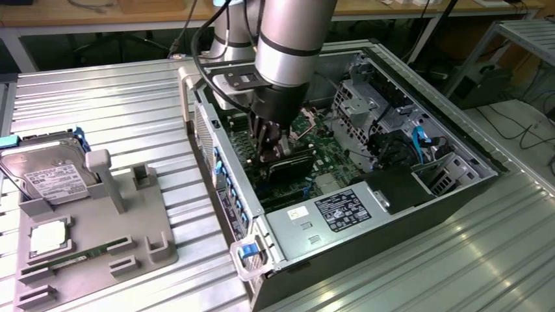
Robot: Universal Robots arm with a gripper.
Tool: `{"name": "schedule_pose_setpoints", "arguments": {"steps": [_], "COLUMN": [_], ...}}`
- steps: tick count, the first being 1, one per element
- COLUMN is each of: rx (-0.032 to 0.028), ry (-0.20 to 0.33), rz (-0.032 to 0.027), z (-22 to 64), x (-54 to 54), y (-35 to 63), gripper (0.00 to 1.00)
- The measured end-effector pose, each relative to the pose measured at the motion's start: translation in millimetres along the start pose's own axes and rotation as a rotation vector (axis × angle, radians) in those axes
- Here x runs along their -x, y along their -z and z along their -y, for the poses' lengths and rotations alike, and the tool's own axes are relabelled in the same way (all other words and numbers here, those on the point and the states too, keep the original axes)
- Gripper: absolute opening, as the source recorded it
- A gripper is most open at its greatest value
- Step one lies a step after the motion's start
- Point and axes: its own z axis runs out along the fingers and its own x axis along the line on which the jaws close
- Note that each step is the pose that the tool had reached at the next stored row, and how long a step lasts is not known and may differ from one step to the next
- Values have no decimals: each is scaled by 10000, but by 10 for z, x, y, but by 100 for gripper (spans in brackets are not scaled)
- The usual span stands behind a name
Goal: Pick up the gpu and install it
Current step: 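Press down on the gpu until it lock into place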
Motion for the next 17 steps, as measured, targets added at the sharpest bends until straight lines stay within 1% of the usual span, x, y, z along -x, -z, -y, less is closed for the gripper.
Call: {"name": "schedule_pose_setpoints", "arguments": {"steps": [1, 3, 5, 8, 13, 15, 17], "rx": [-19, -51, -75, -128, -171, -221, -250], "ry": [-2, -4, -2, -4, 15, 15, 15], "rz": [0, 0, 0, 0, -2, -7, -5], "z": [-28, -51, -52, -51, -36, -40, -50], "x": [1, 2, 2, 5, 8, 8, 9], "y": [-2, -4, -9, -27, -27, -27, -34], "gripper": [11, 11, 11, 11, 11, 11, 11]}}
